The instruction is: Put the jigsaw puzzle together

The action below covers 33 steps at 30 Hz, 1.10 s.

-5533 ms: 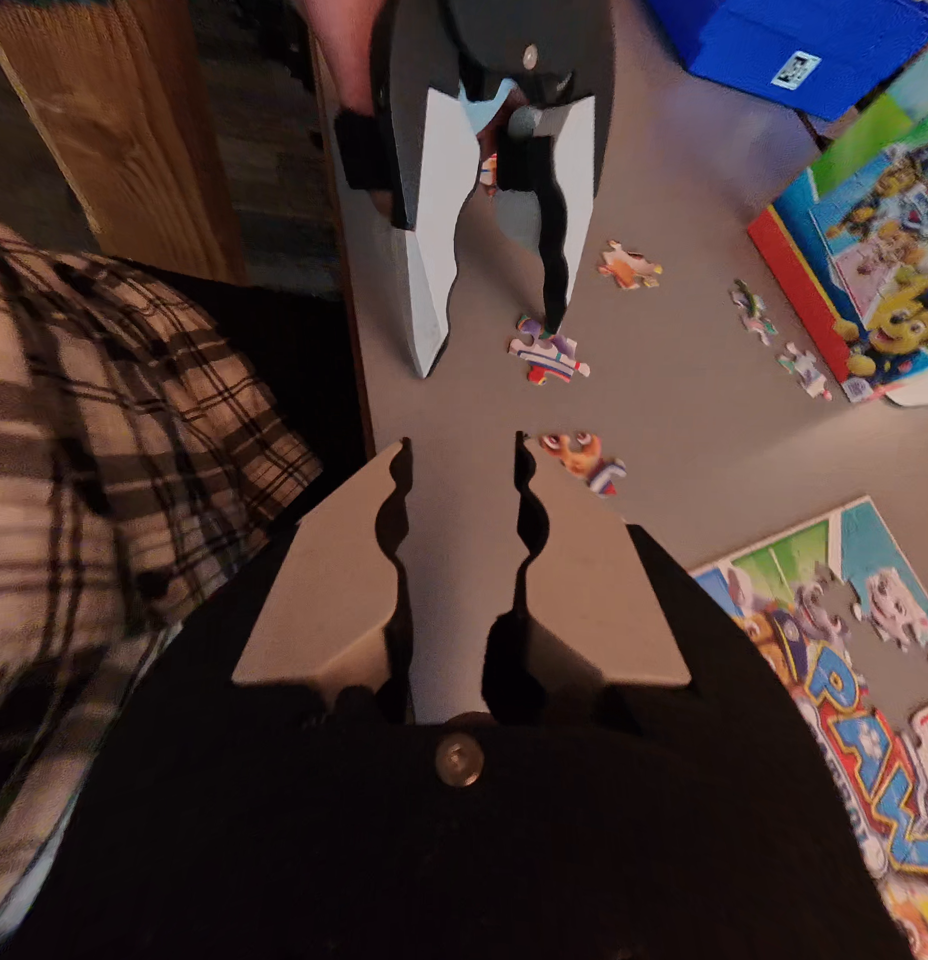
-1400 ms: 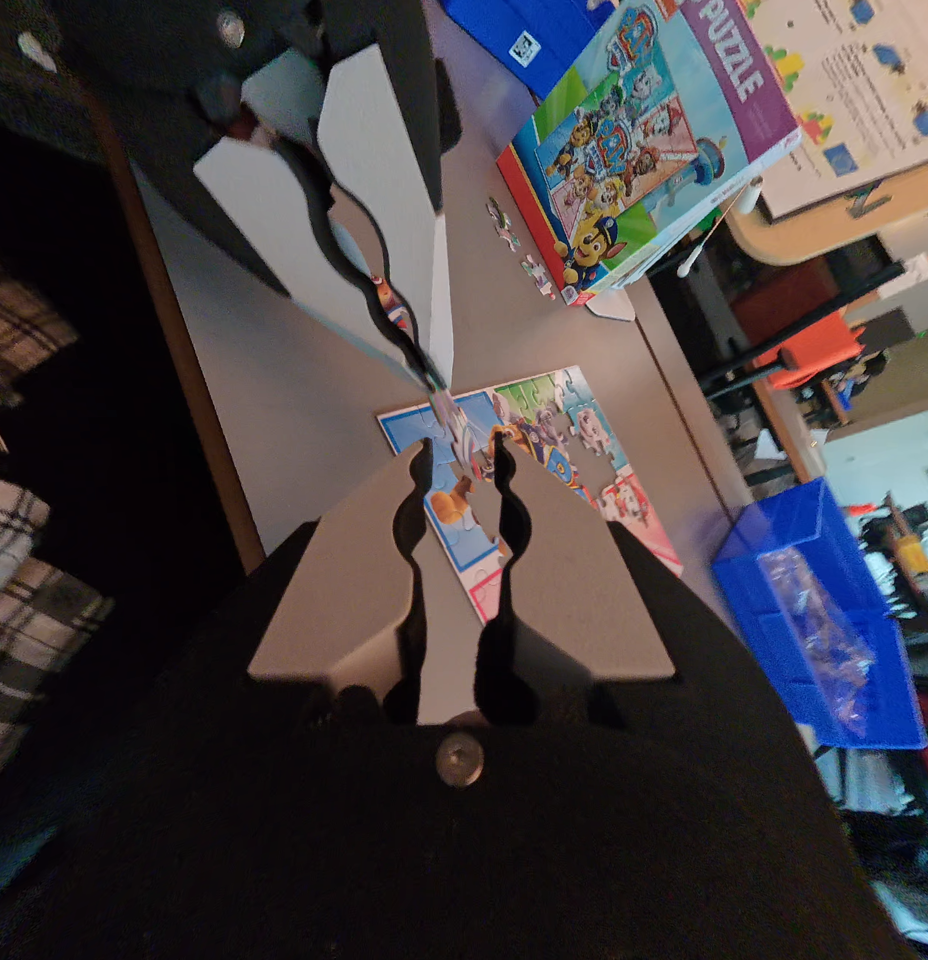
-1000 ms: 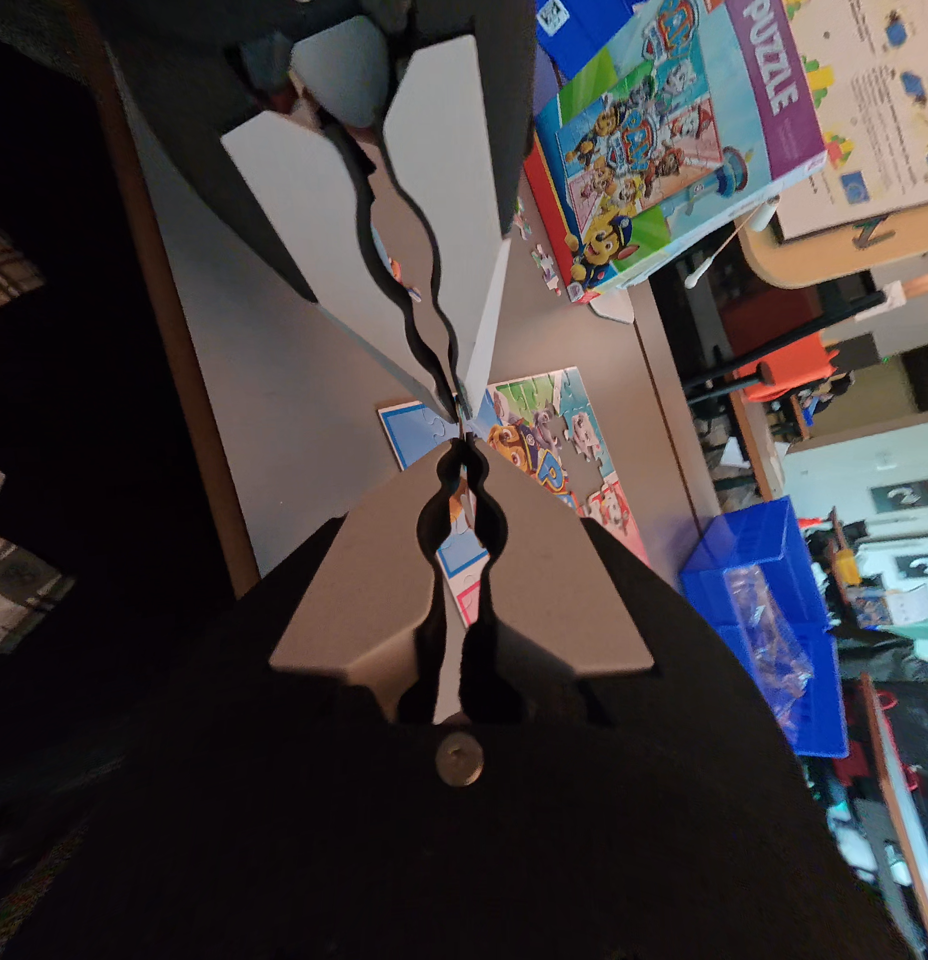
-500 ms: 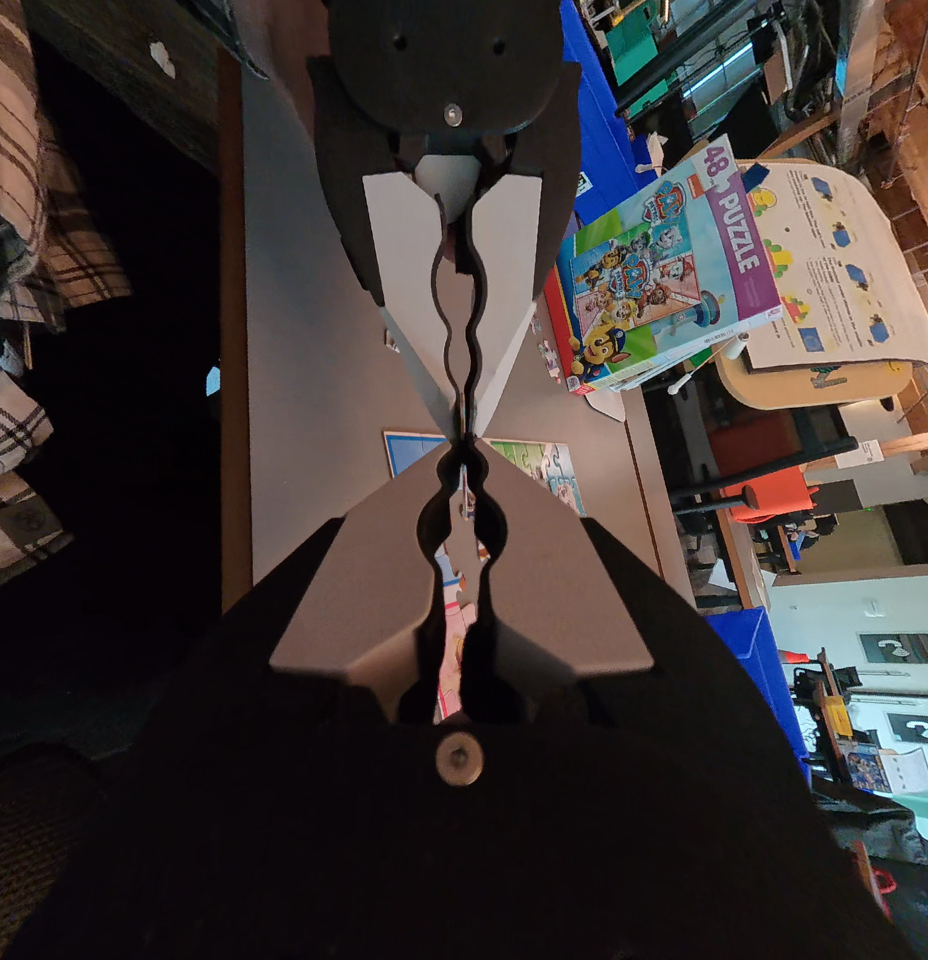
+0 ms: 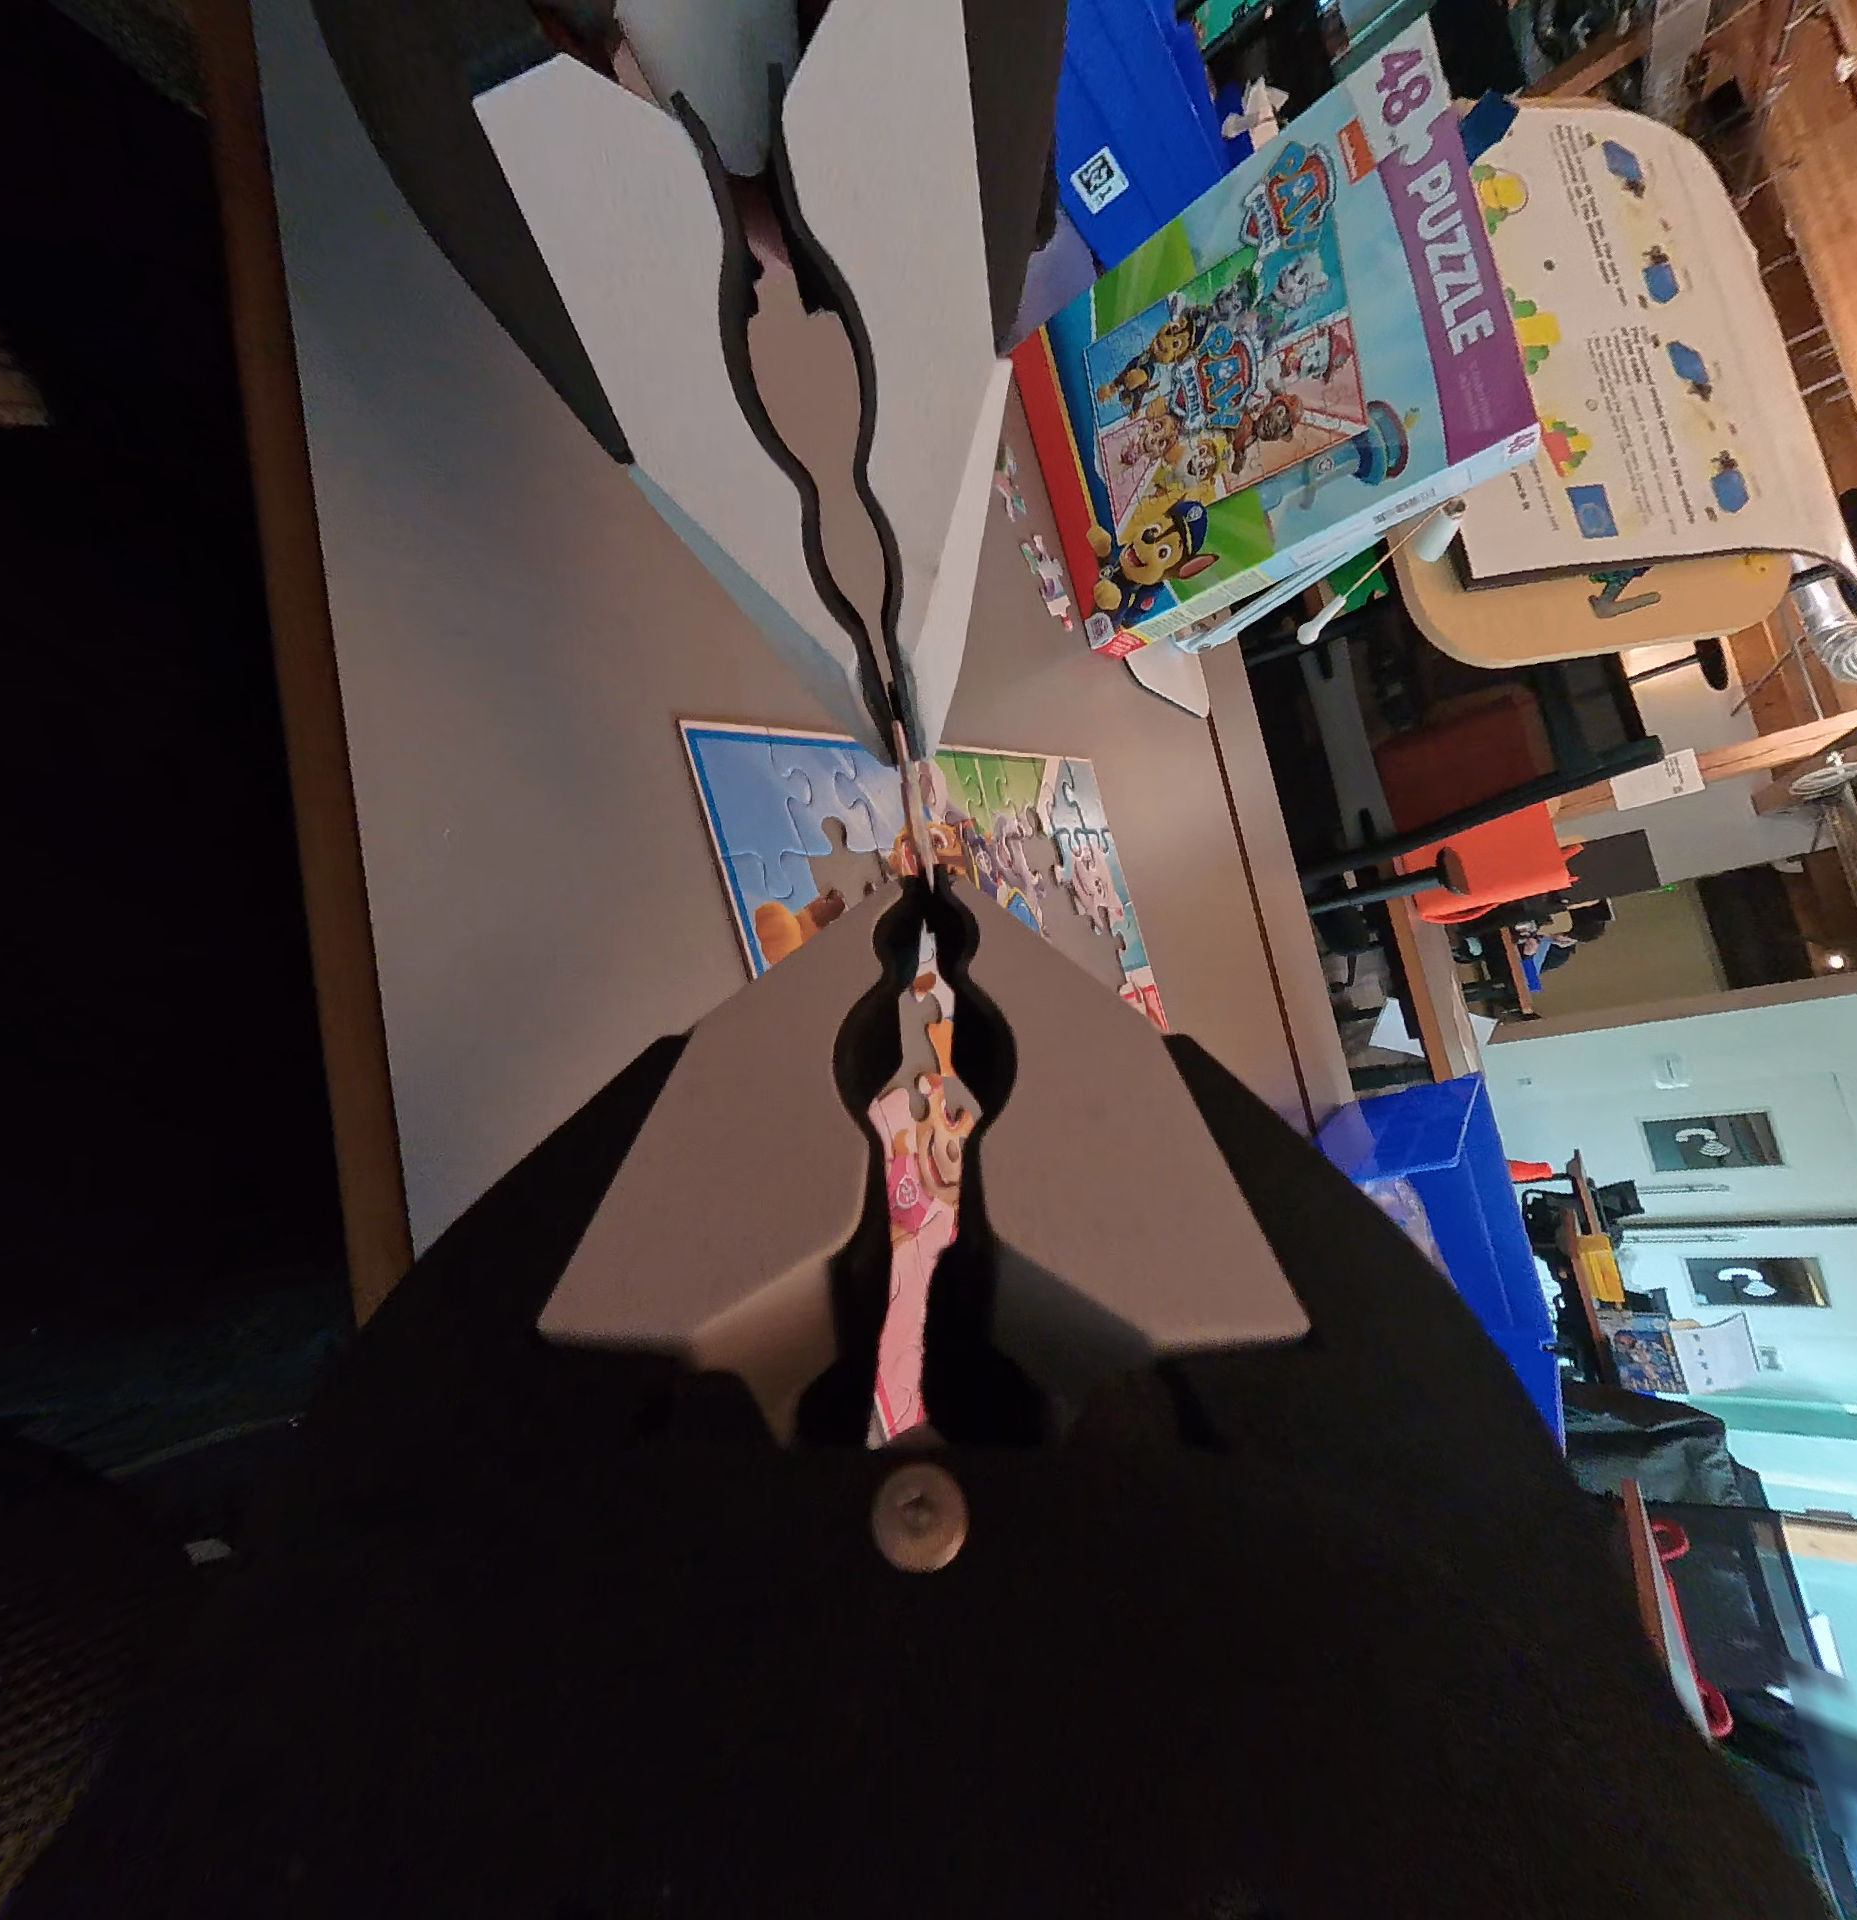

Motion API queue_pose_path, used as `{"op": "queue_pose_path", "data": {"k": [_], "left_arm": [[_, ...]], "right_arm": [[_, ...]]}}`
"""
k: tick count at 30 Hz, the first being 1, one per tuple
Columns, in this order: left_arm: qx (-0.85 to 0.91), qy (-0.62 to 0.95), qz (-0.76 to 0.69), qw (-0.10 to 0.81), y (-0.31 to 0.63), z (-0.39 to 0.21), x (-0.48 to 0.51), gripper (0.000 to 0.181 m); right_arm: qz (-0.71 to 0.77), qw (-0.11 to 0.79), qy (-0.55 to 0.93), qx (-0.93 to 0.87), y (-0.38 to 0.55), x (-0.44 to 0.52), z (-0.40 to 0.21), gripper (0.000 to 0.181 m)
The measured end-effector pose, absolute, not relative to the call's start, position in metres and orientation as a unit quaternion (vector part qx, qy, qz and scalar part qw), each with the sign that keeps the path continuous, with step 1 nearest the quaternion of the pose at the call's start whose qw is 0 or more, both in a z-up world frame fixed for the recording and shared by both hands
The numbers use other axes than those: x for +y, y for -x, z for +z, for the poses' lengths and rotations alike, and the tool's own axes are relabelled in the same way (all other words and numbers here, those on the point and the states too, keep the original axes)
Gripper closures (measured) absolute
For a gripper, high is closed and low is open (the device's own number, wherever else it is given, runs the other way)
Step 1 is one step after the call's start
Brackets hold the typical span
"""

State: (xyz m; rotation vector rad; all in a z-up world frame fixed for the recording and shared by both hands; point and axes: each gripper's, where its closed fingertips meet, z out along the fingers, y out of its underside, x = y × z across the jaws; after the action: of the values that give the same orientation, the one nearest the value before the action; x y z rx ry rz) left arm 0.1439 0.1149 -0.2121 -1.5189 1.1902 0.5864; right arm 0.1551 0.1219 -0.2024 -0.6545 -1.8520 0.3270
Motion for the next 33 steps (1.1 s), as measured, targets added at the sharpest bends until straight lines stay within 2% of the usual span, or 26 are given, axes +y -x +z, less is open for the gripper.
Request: {"op": "queue_pose_path", "data": {"k": [3,8,14,29,33], "left_arm": [[0.503,0.63,0.263,0.53,-0.144,-0.212,0.115,0.181],[0.505,0.629,0.273,0.524,-0.141,-0.213,0.115,0.181],[0.516,0.617,0.281,0.523,-0.143,-0.212,0.115,0.181],[0.517,0.625,0.251,0.528,-0.141,-0.212,0.118,0.181],[0.507,0.648,0.234,0.518,-0.132,-0.219,0.121,0.168]], "right_arm": [[0.136,0.545,0.293,-0.774,-0.157,0.125,-0.202,0.178],[0.168,0.534,0.341,-0.755,-0.164,0.125,-0.197,0.161],[0.144,0.536,0.346,-0.757,-0.163,0.128,-0.203,0.181],[0.08,0.569,0.297,-0.763,-0.163,0.131,-0.205,0.181],[0.073,0.571,0.305,-0.759,-0.165,0.139,-0.206,0.181]]}}
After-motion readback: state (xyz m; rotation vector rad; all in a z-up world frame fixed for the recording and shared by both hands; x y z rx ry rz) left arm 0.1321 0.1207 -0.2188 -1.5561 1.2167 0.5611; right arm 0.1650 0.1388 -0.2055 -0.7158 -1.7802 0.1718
